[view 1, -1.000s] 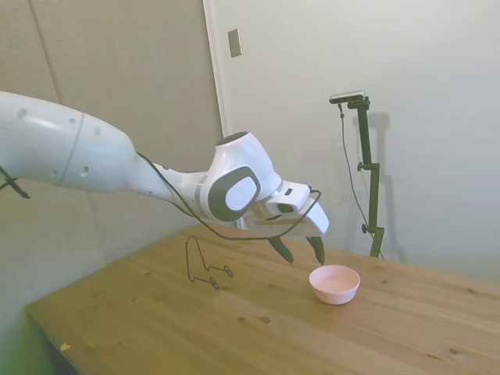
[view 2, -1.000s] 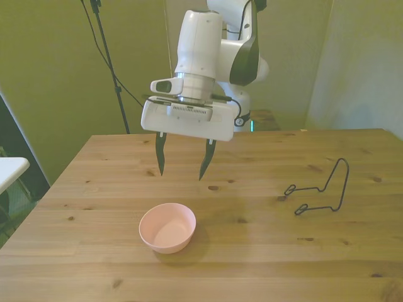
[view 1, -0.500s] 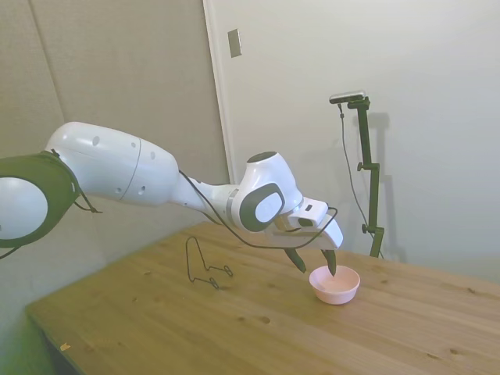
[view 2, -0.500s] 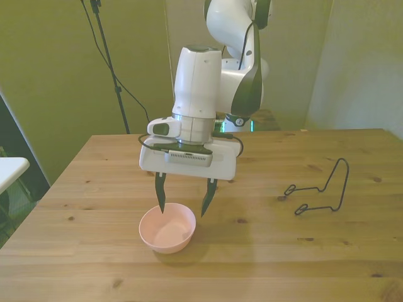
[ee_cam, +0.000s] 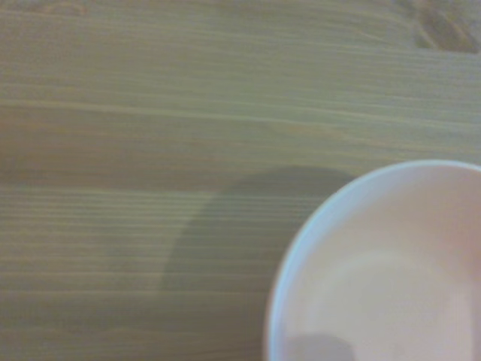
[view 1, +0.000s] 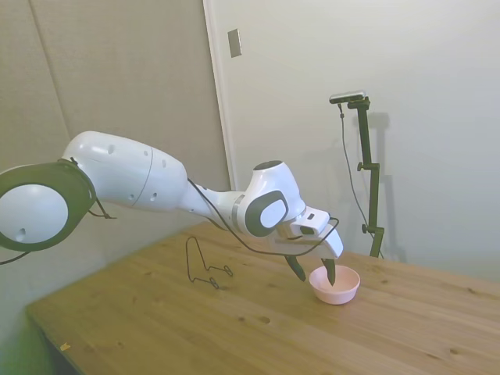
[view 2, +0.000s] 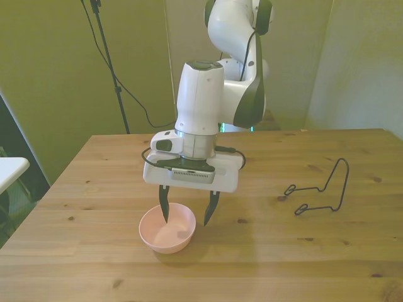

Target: Load the bowl

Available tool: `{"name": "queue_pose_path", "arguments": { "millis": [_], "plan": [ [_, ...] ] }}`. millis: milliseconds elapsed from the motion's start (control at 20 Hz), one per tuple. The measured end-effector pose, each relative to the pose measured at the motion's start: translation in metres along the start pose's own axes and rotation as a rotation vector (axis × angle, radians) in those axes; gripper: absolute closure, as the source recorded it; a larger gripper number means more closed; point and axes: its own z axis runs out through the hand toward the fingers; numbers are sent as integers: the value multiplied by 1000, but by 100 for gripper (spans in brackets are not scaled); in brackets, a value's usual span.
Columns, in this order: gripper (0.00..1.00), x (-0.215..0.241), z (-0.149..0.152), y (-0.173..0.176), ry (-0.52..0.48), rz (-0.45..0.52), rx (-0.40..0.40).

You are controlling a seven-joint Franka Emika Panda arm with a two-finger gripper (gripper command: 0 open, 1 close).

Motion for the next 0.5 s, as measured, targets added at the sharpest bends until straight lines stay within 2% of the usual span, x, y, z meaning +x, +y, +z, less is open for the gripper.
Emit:
{"name": "queue_pose_path", "arguments": {
  "millis": [500],
  "plan": [
    [100,4,7,6,-18,30,-2]
  ]
}}
